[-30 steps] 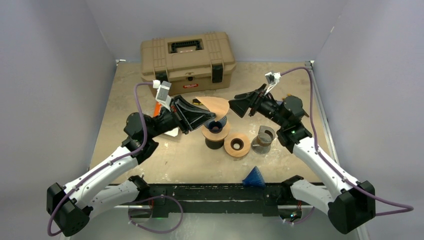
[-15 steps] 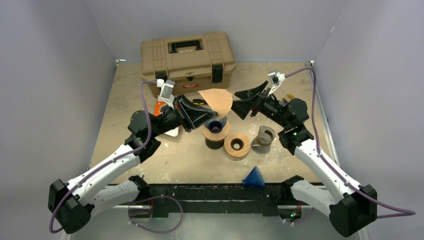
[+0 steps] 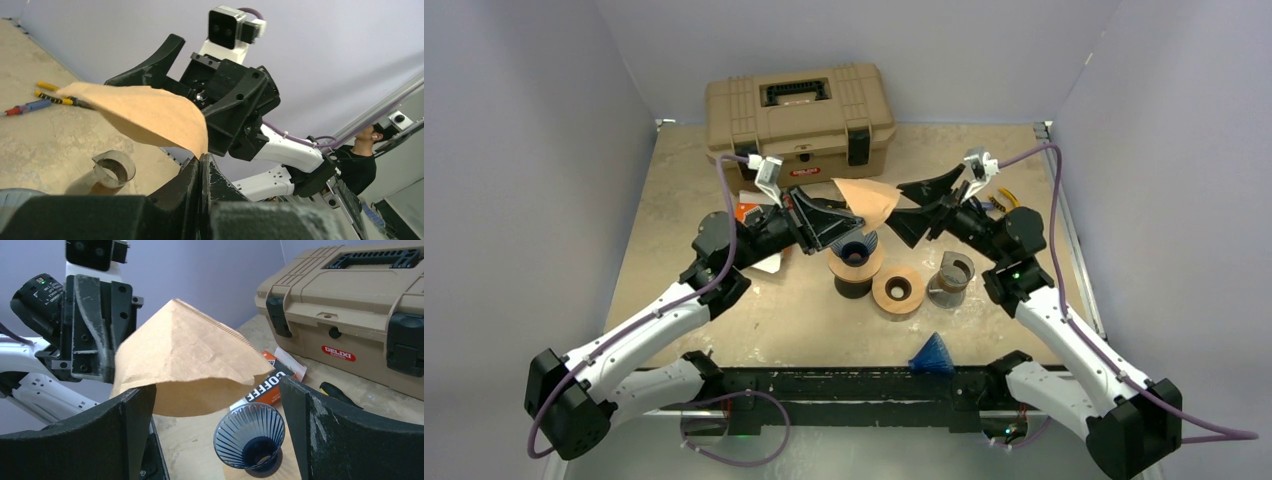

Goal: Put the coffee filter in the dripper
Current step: Place the coffee filter in the coffee dripper.

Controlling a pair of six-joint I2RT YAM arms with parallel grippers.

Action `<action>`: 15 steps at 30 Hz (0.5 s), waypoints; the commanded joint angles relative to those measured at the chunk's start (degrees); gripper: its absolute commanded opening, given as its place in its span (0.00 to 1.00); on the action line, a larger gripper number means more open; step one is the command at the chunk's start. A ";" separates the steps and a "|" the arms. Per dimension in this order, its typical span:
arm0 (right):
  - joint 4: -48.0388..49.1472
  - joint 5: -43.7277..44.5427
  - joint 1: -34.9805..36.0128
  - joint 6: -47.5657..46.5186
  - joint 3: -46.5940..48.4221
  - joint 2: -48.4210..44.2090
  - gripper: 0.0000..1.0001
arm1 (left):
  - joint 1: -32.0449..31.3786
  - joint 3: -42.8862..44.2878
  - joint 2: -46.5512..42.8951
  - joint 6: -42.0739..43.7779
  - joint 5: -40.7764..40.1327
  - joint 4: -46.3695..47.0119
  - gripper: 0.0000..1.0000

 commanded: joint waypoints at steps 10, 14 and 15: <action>-3.72 2.38 1.31 -7.94 1.51 -2.87 0.96 | 0.11 4.50 2.86 -5.91 -3.55 -3.07 0.00; -6.32 4.35 1.34 -9.72 1.82 -3.68 0.96 | 0.13 6.07 3.22 -5.23 -5.43 -7.48 0.00; -6.90 4.67 1.35 -9.76 1.94 -3.68 0.96 | 0.12 6.09 3.03 -5.17 -5.86 -7.86 0.00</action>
